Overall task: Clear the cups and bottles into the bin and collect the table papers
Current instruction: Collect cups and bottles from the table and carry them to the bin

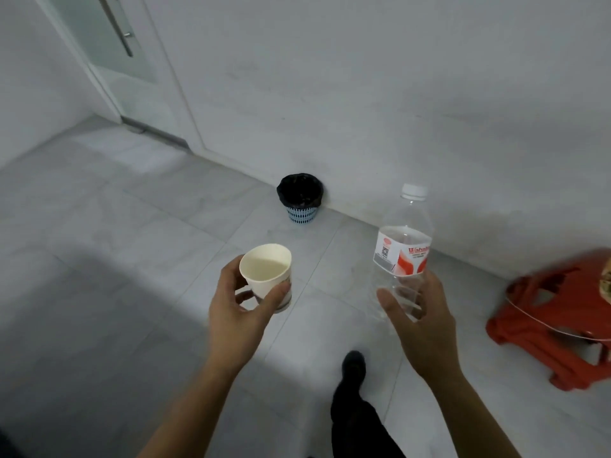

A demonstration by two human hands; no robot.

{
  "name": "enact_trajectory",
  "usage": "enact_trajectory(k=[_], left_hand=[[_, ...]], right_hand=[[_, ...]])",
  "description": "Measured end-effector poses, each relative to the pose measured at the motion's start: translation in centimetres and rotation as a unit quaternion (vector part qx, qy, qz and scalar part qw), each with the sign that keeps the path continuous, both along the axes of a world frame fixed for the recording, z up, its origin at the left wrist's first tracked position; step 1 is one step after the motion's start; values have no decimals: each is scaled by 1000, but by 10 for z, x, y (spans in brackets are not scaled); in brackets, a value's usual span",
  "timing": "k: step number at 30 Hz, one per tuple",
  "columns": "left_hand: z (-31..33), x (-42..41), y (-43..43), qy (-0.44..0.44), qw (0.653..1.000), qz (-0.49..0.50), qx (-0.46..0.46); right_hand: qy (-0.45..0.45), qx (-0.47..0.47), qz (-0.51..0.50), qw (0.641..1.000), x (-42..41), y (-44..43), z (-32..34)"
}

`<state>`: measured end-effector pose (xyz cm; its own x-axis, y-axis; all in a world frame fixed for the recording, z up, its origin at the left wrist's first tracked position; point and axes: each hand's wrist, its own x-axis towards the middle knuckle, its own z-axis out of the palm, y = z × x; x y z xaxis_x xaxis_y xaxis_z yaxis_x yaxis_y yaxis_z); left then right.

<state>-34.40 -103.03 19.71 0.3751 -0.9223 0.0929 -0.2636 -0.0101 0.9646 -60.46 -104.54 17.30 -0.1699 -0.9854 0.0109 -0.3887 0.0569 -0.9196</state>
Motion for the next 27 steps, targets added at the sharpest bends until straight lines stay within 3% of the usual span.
enact_trajectory(k=[7, 16, 21, 27], left_hand=[[-25, 12, -217, -32, 999, 9, 26], [-4, 81, -422, -23, 994, 92, 50], [-66, 118, -538, 23, 991, 98, 91], [-171, 149, -693, 79, 979, 14, 187]], right_hand=[[-30, 32, 9, 999, 24, -230, -37], [2, 39, 132, 991, 110, -505, 2], [30, 81, 146, 986, 150, -628, -46], [51, 182, 67, 980, 188, -749, -140]])
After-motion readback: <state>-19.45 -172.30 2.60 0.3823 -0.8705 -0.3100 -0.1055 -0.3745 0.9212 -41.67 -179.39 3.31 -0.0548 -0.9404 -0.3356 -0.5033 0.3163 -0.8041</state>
